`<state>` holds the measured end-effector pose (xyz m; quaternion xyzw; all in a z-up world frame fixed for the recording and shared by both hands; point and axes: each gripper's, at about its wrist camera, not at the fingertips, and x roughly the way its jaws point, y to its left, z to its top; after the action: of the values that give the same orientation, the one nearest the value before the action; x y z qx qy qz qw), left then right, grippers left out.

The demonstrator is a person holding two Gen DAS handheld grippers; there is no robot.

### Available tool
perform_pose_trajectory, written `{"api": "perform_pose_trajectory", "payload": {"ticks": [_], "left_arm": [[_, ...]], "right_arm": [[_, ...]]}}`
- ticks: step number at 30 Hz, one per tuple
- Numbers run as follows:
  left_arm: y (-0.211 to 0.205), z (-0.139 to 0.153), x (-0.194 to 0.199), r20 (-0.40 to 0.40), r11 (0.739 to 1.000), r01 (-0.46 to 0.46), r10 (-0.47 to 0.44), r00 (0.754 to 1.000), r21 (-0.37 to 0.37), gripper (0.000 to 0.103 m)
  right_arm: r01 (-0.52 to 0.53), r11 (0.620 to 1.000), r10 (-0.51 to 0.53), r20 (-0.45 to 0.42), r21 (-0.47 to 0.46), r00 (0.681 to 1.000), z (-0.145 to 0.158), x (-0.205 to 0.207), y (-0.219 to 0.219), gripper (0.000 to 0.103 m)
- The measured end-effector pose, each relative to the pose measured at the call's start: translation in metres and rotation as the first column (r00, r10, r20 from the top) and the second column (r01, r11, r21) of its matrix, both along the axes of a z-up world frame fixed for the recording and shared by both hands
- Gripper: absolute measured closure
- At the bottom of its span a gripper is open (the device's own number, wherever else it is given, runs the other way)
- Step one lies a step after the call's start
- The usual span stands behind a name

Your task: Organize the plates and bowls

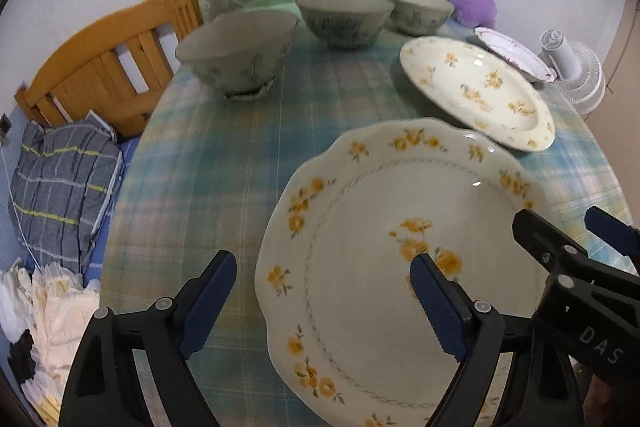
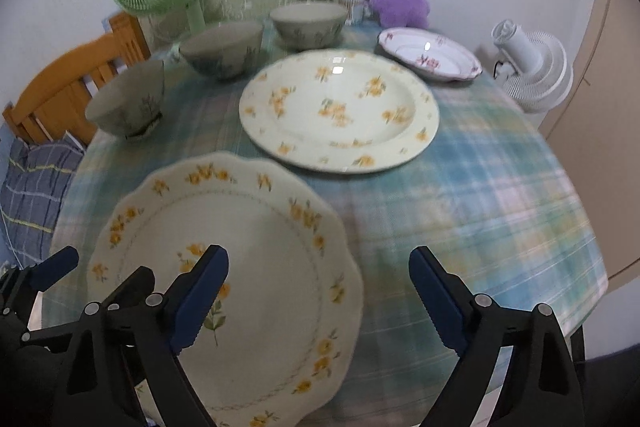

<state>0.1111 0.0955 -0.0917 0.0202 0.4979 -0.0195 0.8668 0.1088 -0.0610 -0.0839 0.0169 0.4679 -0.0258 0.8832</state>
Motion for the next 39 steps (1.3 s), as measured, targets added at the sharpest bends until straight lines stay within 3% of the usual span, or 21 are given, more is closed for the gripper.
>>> {"api": "perform_pose_trajectory", "payload": {"ticks": [12,20,29,39], "left_arm": [[-0.005,-0.021,0.021,-0.073,0.999,0.038,-0.040,0.996,-0.027,0.020],[-0.005,-0.023,0.031,-0.098,0.995,0.078,-0.084,0.992,-0.066,0.017],[-0.005,-0.022,0.035,-0.135,0.992,0.097,-0.108,0.985,-0.081,0.017],[-0.015,-0.002,0.038,-0.115,0.988,0.133,-0.142,0.983,-0.083,0.017]], "right_arm": [[0.024,1.000,-0.023,-0.100,0.006,0.995,-0.030,0.020,-0.001,0.017],[-0.010,0.999,0.015,-0.156,0.036,0.988,-0.041,0.037,0.005,0.021],[0.019,0.999,-0.012,-0.200,0.034,0.980,-0.041,0.043,0.007,0.021],[0.036,0.999,-0.030,-0.193,0.030,0.981,-0.023,0.040,0.002,0.021]]}}
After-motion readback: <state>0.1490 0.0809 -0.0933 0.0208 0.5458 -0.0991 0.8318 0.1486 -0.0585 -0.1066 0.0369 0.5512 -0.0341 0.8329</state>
